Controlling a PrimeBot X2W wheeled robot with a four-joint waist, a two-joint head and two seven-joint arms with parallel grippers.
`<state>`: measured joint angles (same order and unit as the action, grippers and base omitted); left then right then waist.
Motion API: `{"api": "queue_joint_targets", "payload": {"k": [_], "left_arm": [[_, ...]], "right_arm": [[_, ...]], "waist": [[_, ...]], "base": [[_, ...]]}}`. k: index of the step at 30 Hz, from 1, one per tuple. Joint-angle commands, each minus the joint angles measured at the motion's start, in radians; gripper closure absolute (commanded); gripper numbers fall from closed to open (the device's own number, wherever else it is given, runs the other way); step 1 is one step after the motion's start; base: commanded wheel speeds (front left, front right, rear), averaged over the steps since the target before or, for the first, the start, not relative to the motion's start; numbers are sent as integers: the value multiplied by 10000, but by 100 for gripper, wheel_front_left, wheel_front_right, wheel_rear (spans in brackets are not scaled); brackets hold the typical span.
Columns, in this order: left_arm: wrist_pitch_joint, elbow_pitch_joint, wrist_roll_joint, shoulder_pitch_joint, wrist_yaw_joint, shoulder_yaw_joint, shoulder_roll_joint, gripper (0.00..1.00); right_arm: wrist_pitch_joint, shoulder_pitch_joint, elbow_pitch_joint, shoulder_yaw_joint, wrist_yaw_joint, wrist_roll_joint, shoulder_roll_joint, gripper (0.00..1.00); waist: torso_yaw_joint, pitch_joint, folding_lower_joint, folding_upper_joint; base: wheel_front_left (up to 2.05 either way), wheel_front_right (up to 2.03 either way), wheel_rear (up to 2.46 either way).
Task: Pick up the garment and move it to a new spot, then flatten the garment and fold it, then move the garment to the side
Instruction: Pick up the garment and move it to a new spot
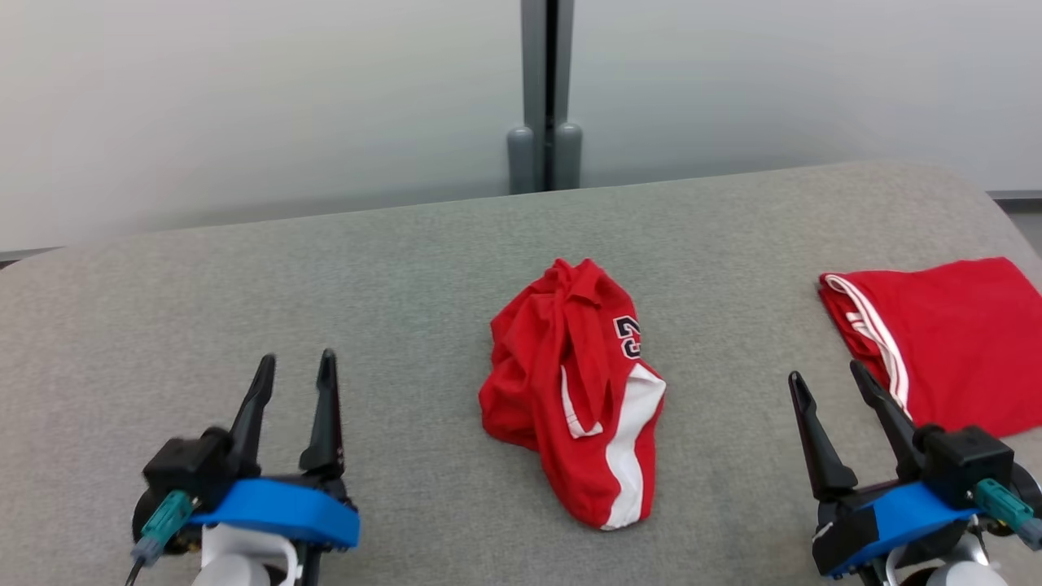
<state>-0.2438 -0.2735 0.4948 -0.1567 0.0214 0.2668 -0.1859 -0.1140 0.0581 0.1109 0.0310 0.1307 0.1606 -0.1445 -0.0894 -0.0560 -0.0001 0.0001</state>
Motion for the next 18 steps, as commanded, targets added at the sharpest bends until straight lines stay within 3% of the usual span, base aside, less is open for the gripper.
{"api": "queue_joint_targets", "payload": {"k": [1,6,18], "left_arm": [[-142,103,-99,314,-110,-239,-50,0],[-215,286,-433,941,-200,-836,-66,0],[-221,1220,-2130,2238,143,-1832,173,0]], "right_arm": [[69,-216,-23,-38,1,62,-65,0],[198,-412,-95,-46,1,87,-7,0],[323,-684,-128,-28,1,169,75,0]], "waist": [[200,68,1,-1],[517,182,1,-1],[664,337,1,-1]], "base": [[0,0,0],[0,0,0],[0,0,0]]}}
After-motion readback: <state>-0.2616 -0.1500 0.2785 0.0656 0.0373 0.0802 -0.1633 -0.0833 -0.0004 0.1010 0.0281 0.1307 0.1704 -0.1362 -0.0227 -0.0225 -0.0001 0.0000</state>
